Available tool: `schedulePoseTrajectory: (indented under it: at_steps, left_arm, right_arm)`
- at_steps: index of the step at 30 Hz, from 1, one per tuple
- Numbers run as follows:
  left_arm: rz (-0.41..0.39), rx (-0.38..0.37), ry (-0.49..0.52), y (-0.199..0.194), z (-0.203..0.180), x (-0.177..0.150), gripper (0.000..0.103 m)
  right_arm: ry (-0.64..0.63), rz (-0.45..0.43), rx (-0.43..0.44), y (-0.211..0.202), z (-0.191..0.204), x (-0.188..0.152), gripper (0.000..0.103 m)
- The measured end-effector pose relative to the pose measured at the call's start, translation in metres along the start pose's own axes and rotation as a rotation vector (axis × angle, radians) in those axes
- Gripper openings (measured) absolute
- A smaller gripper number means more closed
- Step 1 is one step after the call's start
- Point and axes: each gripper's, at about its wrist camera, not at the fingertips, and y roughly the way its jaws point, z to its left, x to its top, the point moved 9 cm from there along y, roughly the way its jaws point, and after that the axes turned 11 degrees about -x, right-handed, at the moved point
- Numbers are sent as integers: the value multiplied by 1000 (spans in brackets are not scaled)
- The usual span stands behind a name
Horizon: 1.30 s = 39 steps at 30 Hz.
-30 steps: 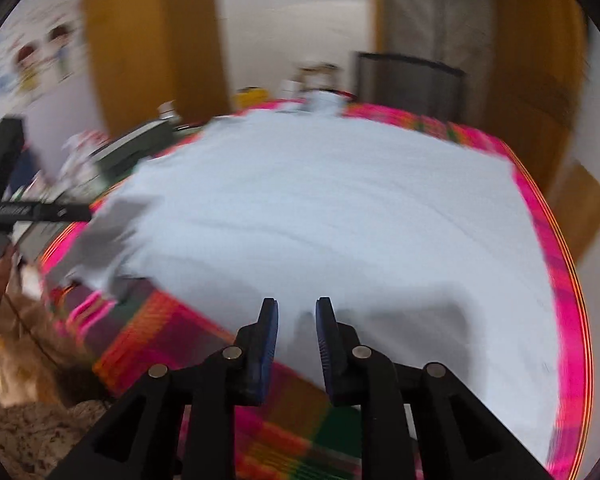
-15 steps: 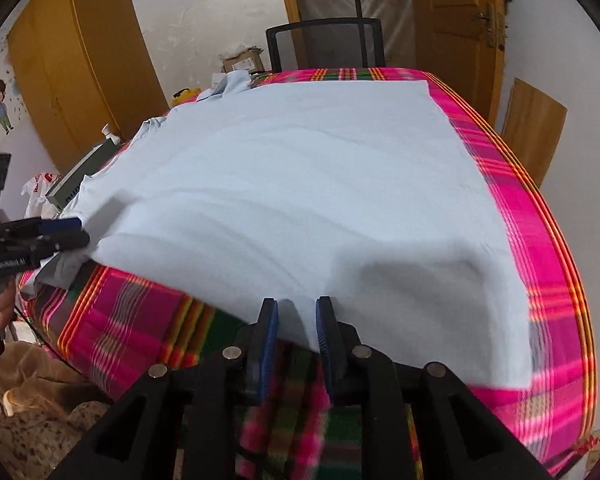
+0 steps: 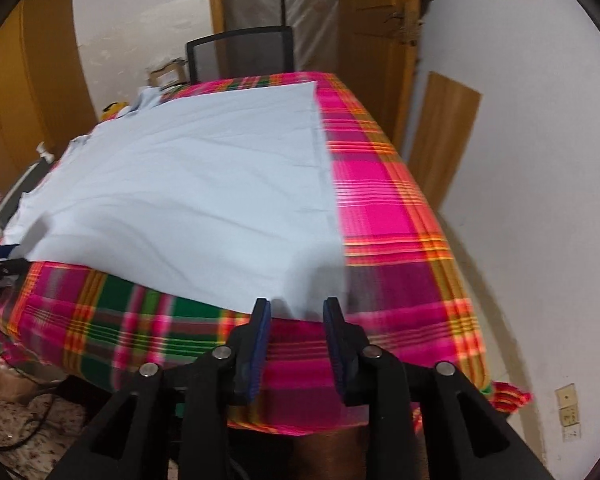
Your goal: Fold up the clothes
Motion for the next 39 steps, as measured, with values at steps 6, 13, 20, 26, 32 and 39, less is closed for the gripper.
schedulePoseTrajectory:
  at_steps: [6,13,20,26,32,39]
  left_arm:
    - [12,59,38,2,0,2,58]
    - [36,72,53,8,-1,-1,58]
    - [45,61,21,8,6,-1,61]
    - [40,71,84,6,-2,-2,61]
    - [31,58,212,0,-24,-3,61]
    - [59,46,270,13,-28,2,61]
  right_arm:
    - [-69,-28,-35,-1,-2,-8,32]
    - [-176,-42,-63,3,-1,-12,34]
    - [-234,-75,-75,13,0,-1,35]
    - [-170,-65,2,18,1,4,11]
    - [-46,-94,37,18,-9,27,8]
    - [10,-135,47,15,-12,53,8]
